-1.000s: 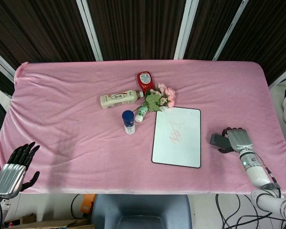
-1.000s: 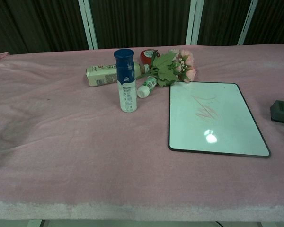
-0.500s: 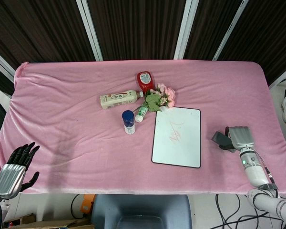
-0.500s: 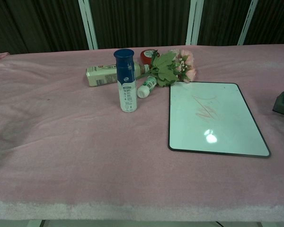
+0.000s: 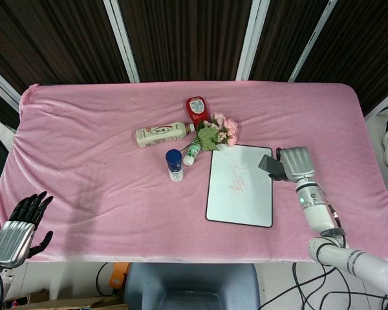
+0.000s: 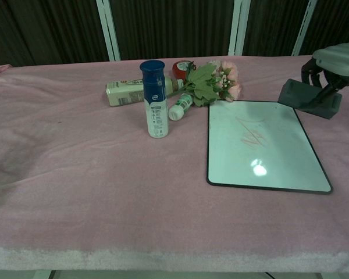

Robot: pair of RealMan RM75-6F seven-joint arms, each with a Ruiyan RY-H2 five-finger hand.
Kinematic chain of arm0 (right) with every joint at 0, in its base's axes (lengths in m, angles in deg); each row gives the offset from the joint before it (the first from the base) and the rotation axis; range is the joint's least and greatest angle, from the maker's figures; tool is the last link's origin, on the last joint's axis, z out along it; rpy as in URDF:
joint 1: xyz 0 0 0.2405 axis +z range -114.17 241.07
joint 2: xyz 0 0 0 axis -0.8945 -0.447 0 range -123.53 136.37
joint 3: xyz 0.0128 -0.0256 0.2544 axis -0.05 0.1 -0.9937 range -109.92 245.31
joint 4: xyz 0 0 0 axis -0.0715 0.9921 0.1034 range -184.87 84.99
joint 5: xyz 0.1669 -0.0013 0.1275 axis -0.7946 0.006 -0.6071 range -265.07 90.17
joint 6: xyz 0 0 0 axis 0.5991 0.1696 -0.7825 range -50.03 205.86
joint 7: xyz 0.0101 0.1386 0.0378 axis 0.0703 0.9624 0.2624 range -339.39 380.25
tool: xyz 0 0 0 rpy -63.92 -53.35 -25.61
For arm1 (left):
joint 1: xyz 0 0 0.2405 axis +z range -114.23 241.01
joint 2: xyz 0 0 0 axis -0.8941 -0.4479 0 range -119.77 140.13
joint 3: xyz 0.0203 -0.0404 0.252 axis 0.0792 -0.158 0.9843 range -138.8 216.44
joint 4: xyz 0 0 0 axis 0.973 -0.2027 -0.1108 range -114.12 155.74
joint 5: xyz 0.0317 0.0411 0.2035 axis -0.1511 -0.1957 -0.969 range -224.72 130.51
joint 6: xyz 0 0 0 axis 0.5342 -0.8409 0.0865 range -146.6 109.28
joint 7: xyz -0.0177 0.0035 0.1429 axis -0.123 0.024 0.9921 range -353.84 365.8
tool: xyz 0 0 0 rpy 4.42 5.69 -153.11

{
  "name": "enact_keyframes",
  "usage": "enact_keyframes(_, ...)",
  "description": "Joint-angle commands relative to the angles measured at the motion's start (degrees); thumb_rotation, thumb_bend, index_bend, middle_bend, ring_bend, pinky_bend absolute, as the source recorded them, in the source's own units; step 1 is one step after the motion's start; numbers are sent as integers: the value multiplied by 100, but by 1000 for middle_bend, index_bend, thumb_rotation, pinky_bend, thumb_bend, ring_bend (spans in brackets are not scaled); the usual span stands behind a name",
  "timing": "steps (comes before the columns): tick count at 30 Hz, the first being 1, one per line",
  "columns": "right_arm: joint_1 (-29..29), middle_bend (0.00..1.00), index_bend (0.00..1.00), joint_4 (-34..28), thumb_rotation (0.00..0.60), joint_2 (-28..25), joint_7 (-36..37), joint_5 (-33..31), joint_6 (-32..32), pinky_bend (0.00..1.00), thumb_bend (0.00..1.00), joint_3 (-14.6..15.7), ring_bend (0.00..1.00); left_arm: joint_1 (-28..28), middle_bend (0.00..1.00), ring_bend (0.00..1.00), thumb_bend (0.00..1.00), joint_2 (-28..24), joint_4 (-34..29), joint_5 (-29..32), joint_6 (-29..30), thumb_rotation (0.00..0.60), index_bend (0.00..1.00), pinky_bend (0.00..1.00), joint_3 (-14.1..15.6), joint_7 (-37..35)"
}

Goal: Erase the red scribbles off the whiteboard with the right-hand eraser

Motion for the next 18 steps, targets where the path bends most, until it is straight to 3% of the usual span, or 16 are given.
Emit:
enact_keyframes(1,350,700,870,-80,600,238,-532,-307,-249,771,434,-43,696,-9,0,0,391,-2,-2,42,-26,600,0,95,-18,13)
enact_keyframes(10,809,707,874,-478,600,393,-1682,-1119,-375,771,434,203,701,-25,0,0,391,-3,-16,107,-78,600,0,95,-37,63)
enact_keyframes(18,986,708,874,-512,600,598,-1762,-1416,-506,771,434,422,701,-20,0,0,393,-22,-58,116,-98,600,0,96,-20,107)
